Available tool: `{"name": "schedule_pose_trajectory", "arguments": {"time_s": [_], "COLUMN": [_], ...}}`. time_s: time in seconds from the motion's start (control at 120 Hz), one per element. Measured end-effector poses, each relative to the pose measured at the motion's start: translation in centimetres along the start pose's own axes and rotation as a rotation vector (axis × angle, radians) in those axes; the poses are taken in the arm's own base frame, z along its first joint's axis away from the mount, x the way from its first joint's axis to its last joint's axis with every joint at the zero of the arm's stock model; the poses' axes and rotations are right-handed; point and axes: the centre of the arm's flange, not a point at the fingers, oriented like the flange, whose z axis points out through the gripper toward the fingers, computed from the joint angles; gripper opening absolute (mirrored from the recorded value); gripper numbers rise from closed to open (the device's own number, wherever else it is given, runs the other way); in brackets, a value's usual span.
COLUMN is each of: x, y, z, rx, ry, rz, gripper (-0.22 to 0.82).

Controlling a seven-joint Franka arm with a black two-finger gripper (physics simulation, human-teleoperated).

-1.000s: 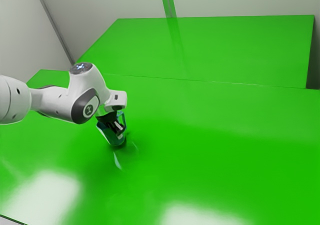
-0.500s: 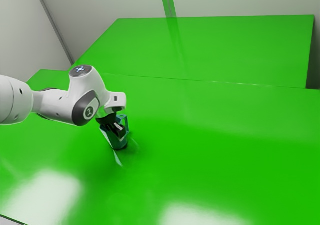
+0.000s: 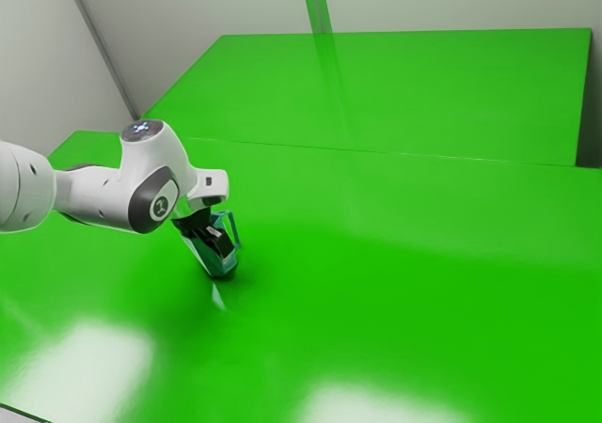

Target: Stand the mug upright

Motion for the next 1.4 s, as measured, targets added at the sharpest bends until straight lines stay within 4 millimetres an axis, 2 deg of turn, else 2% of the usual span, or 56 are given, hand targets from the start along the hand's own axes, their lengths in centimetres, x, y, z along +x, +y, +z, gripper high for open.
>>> {"name": "schedule_pose_trajectory", "arguments": {"time_s": [0.508,0.8,1.0,1.192,1.4], "x": [2.4,3.3,3.9,5.0,8.8], "y": [3.0,3.6,3.5,3.0,1.6], "z": [-1.8,-2.9,-4.5,-7.7,-14.0], "rx": [0.0,-0.009,-0.025,-0.039,-0.043], "ry": [0.03,0.036,-0.013,-0.072,-0.068], "rz": [0.066,0.071,0.042,-0.01,-0.077], "gripper": [0.54,0.58,0.6,0.6,0.6]}}
